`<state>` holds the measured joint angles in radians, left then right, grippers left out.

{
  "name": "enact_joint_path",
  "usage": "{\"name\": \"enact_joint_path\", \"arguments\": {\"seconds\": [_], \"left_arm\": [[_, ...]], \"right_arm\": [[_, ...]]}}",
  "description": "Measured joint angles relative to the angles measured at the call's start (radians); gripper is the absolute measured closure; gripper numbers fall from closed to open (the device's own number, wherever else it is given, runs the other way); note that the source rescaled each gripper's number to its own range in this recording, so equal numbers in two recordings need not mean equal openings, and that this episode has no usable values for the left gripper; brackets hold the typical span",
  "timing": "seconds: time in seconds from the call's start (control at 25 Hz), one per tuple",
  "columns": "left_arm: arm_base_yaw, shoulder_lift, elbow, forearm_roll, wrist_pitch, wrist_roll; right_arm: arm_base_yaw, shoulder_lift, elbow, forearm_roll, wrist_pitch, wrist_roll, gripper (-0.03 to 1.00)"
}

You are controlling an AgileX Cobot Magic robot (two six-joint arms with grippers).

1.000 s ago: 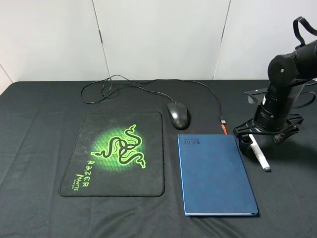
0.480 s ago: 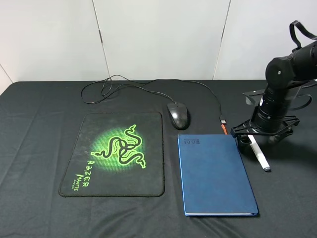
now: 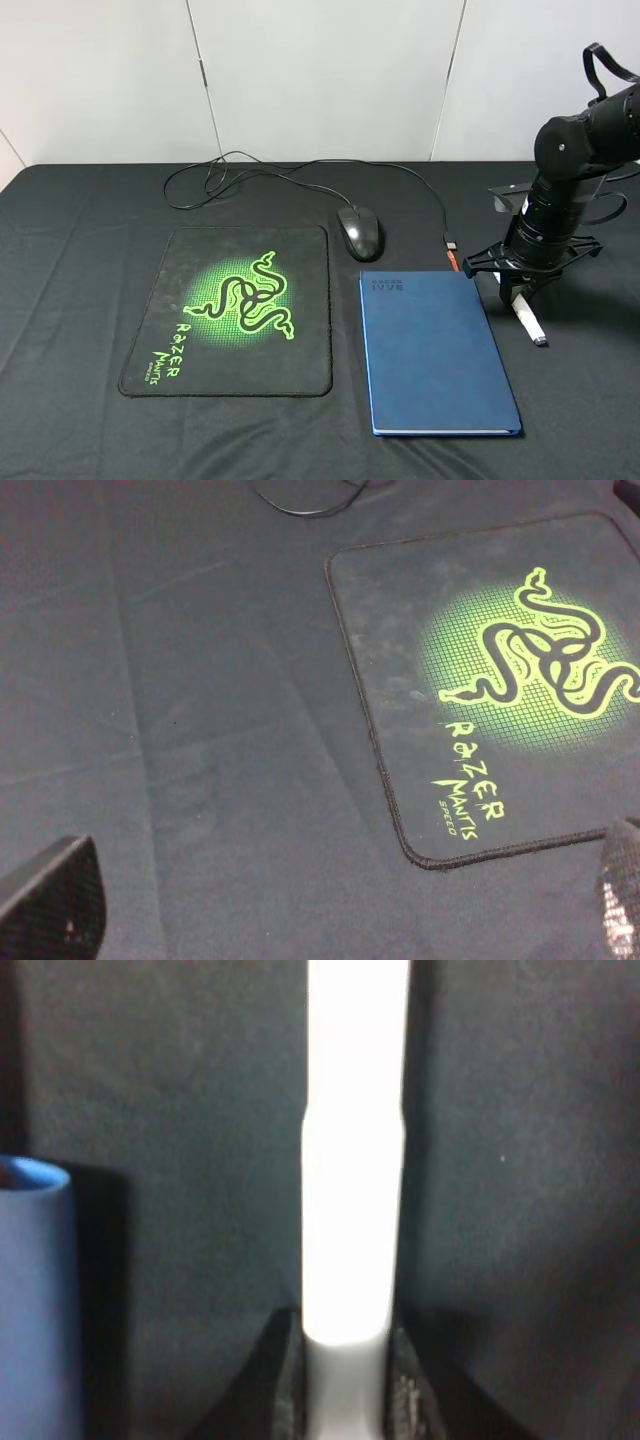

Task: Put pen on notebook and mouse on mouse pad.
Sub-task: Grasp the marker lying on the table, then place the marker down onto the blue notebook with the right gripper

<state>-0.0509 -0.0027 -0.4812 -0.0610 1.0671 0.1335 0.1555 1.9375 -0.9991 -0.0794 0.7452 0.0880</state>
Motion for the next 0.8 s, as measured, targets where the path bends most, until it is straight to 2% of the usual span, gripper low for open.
{"name": "enact_joint_path", "arguments": {"seconds": [0.28,0.52,0.8], "left_arm": [[0.000,0.000,0.000,0.000,0.000,0.000],[0.000,0.000,0.000,0.000,0.000,0.000],[0.000,0.000,0.000,0.000,0.000,0.000]], "right_arm": [[0.000,-0.002,0.000,0.000,0.001,0.000,0.96],[0.000,-0.085,-0.007,-0.006,0.053,0.000,0.96],[0.000,-0.242,-0.008,0.064,0.121,0.000,0.96]]}}
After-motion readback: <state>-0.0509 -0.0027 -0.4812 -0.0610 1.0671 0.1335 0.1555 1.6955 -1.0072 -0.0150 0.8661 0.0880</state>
